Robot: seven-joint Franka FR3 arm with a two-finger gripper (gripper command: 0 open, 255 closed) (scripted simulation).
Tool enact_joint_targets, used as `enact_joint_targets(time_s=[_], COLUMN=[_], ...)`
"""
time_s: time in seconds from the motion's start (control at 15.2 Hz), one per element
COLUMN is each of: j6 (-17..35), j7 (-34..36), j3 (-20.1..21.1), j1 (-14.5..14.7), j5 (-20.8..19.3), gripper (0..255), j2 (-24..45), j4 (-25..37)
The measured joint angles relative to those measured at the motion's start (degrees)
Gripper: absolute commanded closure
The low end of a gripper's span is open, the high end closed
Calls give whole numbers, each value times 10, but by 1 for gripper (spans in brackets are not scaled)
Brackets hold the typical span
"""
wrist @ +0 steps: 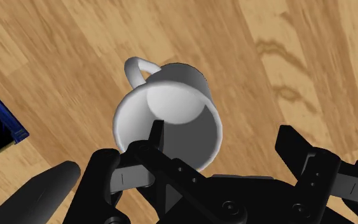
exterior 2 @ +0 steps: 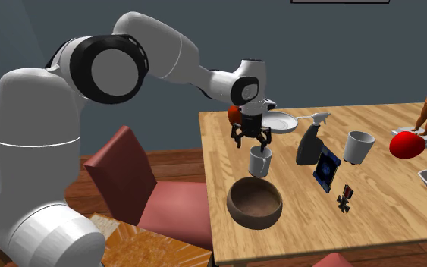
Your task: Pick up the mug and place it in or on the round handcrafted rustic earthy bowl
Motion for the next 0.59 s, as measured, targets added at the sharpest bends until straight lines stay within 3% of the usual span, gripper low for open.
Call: enact_joint_targets(time_s=[0.59], j6=[39], j7=[-8], j3=[4], j1=[-6], j5=[10], gripper=[0], j2=[28], j4=[-13])
